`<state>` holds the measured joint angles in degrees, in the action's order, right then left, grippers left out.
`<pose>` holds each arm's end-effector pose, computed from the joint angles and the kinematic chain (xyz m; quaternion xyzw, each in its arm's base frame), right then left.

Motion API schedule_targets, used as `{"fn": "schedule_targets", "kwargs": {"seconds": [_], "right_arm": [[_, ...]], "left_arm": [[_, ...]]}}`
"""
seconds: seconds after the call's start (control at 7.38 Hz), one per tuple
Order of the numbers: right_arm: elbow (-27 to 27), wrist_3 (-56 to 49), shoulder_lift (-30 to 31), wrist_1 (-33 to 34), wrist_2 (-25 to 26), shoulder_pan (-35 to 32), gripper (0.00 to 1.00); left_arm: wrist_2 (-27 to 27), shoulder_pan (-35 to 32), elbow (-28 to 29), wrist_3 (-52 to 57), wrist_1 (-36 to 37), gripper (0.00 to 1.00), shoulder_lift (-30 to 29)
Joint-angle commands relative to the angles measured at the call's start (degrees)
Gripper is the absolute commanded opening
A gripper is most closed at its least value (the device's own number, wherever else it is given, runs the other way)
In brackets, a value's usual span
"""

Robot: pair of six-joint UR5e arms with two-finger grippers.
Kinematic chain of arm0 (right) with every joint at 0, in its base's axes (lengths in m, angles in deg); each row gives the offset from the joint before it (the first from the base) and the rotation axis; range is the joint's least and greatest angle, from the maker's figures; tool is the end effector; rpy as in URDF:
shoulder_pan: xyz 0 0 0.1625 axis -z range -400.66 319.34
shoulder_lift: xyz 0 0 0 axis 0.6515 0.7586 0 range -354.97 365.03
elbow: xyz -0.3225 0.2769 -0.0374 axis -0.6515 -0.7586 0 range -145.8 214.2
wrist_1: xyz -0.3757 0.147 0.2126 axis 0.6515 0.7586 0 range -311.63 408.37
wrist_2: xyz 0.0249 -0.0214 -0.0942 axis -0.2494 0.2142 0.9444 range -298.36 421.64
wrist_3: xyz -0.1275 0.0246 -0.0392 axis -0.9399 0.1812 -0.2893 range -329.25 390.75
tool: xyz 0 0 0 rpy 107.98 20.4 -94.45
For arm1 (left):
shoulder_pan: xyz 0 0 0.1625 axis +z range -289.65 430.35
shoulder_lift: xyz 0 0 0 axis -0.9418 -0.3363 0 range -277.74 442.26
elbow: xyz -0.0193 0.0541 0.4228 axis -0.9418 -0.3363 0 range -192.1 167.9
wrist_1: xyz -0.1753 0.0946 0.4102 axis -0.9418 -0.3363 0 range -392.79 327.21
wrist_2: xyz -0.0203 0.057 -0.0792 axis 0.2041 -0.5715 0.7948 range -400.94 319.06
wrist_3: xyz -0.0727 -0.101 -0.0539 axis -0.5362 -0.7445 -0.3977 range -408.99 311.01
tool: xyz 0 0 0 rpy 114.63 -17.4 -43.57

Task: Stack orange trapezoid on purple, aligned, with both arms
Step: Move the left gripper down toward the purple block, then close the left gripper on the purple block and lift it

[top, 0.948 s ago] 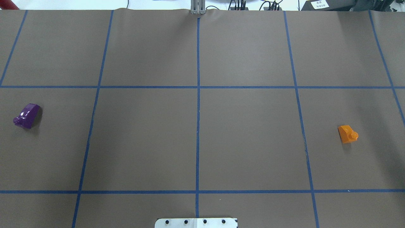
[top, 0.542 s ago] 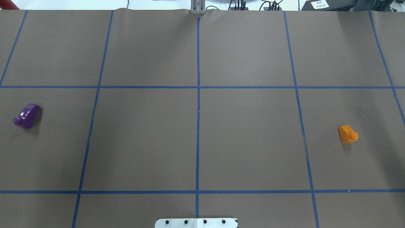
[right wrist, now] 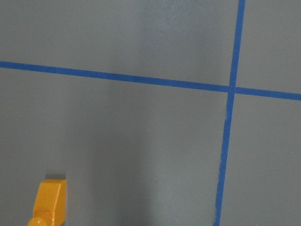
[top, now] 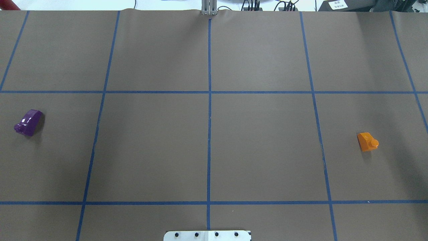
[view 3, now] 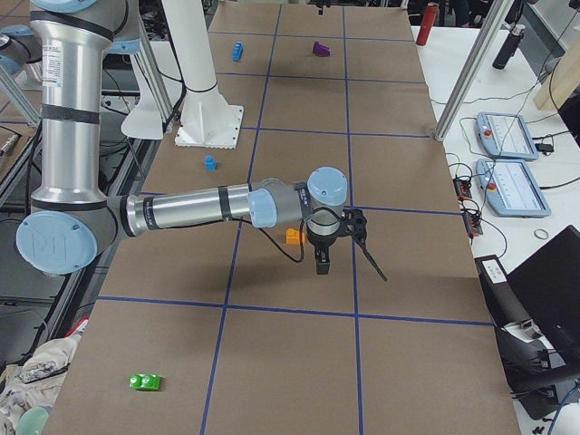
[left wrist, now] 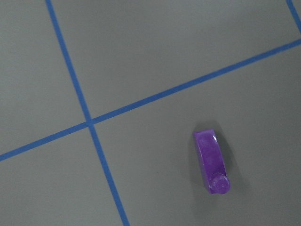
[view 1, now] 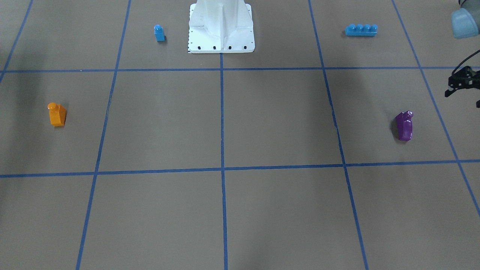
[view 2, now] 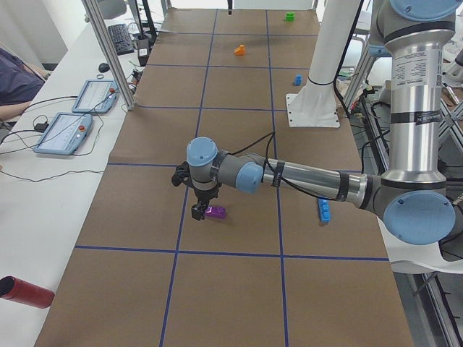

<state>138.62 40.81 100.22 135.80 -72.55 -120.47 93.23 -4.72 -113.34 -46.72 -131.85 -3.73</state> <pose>-0.0519 -0.5082 0.5923 0.0279 -0.3850 -0.0396 0.9216 0.0981 -0.5179 0.5987 0.0894 0.3844 0.1899 0.8990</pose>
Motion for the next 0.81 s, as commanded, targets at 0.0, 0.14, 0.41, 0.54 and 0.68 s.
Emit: {"fn": "schedule_targets", "kwargs": {"seconds": [0.0, 0.14, 0.41, 0.54, 0.68], "right_arm": [[0.0, 1.0, 0.0, -0.3, 0.1, 1.0, 1.0], [0.0, 0.9, 0.0, -0.3, 0.1, 1.0, 1.0], [-0.1, 0.9, 0.0, -0.3, 0.2, 1.0, 1.0], [-0.1, 0.9, 0.1, -0.3, 0.2, 1.0, 1.0], [-0.1, 0.9, 0.1, -0.3, 0.2, 1.0, 1.0]], "left_arm": [[-0.5, 5.9, 2.5, -12.7, -6.6, 1.0, 0.3], [-0.7, 8.5, 5.7, -20.0, -13.5, 1.0, 0.3], [-3.2, 13.1, 11.8, -32.1, -28.2, 1.0, 0.2], [-4.6, 15.0, 12.5, -34.8, -30.1, 1.0, 0.2], [-6.4, 16.5, 12.5, -35.1, -30.1, 0.99, 0.2]]}}
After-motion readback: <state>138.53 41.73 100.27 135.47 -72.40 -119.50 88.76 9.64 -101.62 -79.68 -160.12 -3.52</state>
